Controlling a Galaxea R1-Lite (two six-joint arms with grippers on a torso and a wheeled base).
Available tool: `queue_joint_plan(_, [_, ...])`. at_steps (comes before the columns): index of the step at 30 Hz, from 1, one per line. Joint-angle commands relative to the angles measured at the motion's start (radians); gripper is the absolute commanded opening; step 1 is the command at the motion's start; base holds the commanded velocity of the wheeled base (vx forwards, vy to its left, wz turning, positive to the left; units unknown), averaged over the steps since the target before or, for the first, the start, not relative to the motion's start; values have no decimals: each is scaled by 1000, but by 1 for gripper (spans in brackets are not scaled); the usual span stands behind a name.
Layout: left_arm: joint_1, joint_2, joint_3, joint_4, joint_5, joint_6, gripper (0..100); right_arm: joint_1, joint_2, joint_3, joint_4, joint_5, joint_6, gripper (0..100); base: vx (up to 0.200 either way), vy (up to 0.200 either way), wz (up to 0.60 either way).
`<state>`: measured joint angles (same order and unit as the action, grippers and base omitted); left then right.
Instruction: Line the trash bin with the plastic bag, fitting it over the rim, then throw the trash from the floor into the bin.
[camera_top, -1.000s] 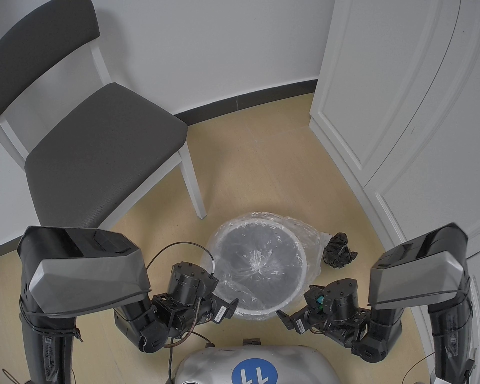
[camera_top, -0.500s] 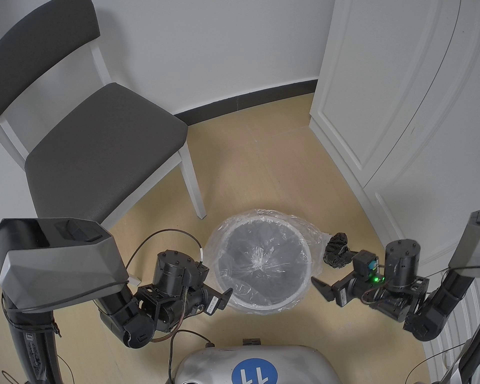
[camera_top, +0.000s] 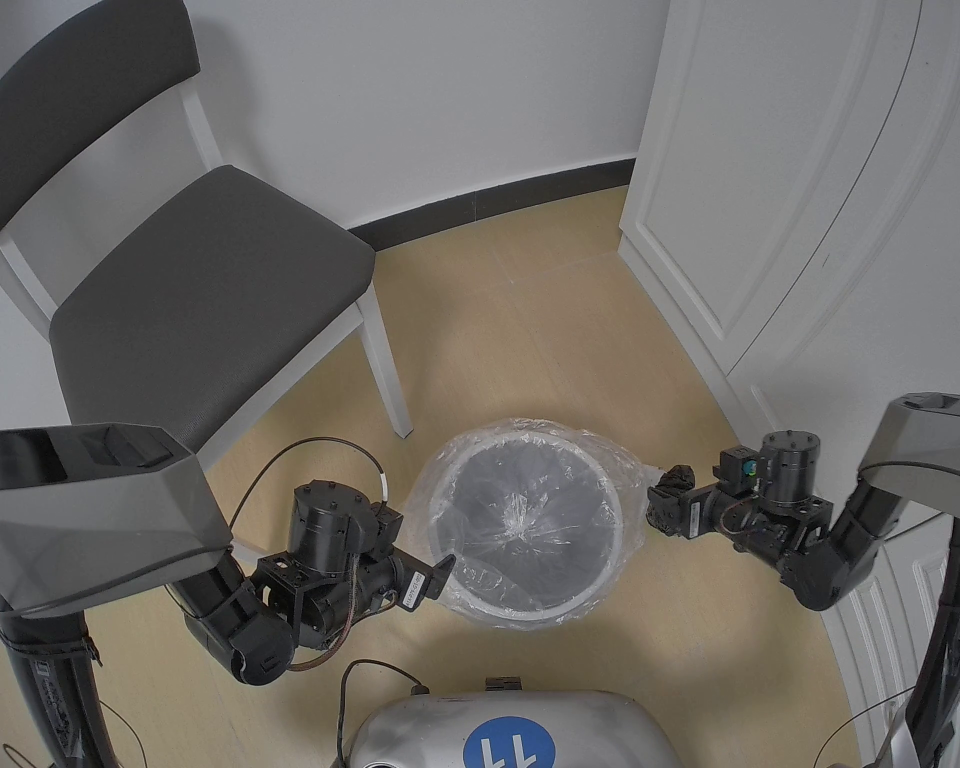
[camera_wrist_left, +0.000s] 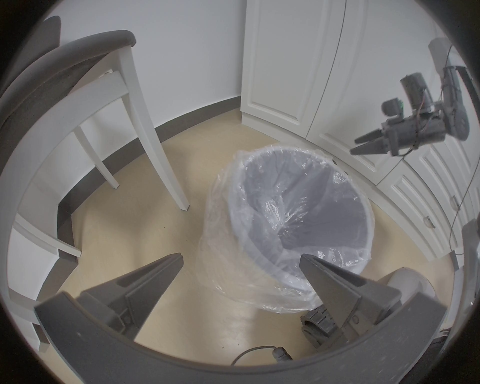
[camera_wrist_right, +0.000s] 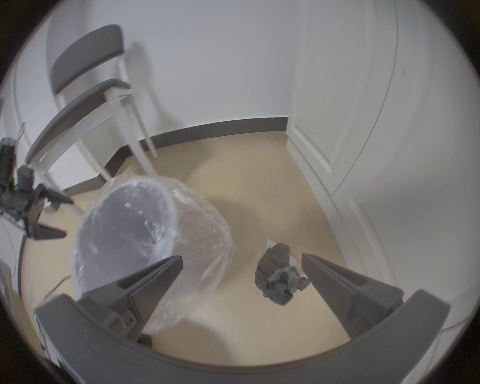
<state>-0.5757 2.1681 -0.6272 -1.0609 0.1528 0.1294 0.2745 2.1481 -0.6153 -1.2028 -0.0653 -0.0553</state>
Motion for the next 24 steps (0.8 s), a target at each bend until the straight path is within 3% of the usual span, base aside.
queue_joint_plan(1, [42,-59,-8,-1,-1,-1,100,3,265,-216,20,-5,172,100,0,0,0])
queue_joint_plan(5, [63,-76,-20,-2,-1,-2,100,15,302,-285,75,-5,258,100,0,0,0])
queue_joint_plan(11, [82,-67,-57,-2,5,-11,100,22,335,-337,167,-5,321,100,0,0,0])
queue_joint_plan(24, [119,75,-143,-1,8,-17,100,23,326,-327,154,-5,321,100,0,0,0])
